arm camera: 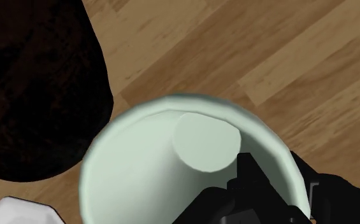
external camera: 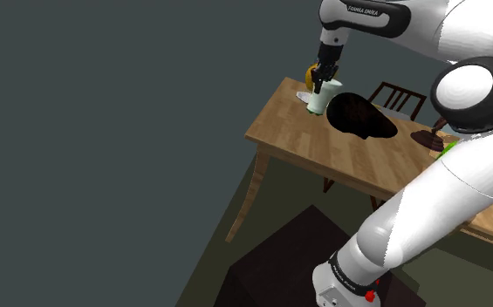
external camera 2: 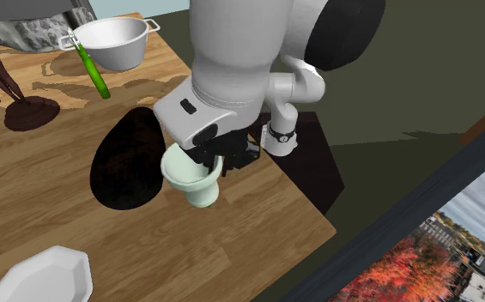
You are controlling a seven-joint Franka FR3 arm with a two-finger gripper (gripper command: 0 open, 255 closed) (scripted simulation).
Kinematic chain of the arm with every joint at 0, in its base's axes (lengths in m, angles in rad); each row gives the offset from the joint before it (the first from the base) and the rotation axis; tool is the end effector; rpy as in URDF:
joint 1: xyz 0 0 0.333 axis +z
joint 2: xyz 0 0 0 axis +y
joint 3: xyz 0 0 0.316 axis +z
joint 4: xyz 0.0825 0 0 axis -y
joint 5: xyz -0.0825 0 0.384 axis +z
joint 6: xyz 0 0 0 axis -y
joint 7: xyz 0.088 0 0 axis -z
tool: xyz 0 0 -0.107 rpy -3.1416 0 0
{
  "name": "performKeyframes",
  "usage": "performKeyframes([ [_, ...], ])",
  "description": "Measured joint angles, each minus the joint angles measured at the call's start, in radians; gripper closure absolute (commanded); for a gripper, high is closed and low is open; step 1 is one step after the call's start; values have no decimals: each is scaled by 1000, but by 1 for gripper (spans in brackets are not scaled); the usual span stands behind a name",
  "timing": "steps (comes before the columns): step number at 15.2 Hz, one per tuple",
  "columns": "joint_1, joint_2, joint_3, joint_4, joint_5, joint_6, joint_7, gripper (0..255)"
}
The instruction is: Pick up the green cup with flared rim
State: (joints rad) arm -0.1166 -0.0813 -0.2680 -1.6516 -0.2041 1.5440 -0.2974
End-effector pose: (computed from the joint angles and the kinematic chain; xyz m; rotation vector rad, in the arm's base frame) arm 0.4776 -0.2236 0.6283 2.9734 -0.1317 -0.1320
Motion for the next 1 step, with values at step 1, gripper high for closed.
performKeyframes([
  [1, 0, 2, 0, 10, 1, -8, -2, 255],
])
